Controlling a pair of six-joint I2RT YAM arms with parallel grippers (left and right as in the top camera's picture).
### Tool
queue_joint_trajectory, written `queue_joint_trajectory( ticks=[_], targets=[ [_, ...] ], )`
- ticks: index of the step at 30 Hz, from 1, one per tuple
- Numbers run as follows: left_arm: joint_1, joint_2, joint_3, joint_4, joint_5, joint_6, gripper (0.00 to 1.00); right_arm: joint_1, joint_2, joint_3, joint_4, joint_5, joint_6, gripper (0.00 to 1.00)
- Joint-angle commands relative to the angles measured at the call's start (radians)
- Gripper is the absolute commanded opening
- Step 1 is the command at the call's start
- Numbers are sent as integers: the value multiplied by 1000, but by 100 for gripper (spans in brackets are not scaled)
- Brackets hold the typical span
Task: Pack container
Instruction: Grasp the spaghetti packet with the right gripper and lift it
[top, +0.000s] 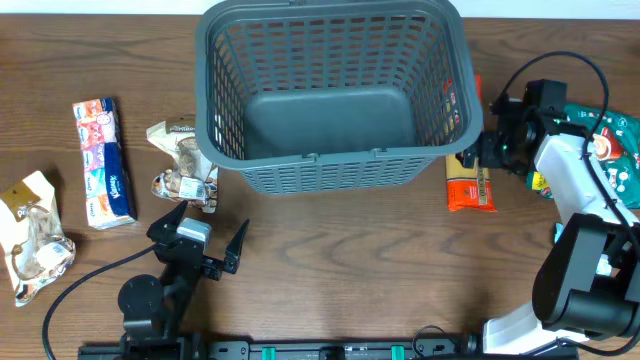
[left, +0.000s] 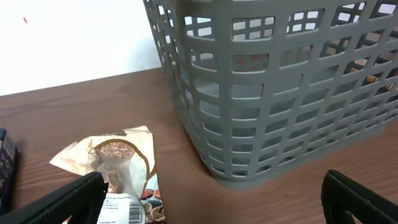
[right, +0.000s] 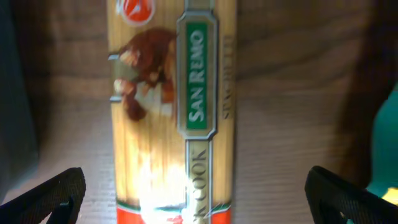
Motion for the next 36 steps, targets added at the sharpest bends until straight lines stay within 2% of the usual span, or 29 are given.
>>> queue_joint_trajectory(
  ticks=[1,13,26,36],
  targets=[
    [-2,0,-23,-7,13,17,99,0,2,-6,13,19,21,99],
    [-2,0,-23,-7,13,17,99,0,2,-145,181,-41,23,99],
    [-2,0,-23,-7,13,17,99,1,2,-197,265,-67,25,99],
    [-2,0,-23,-7,13,17,99,2,3,-270,401,-75,35,99]
  ],
)
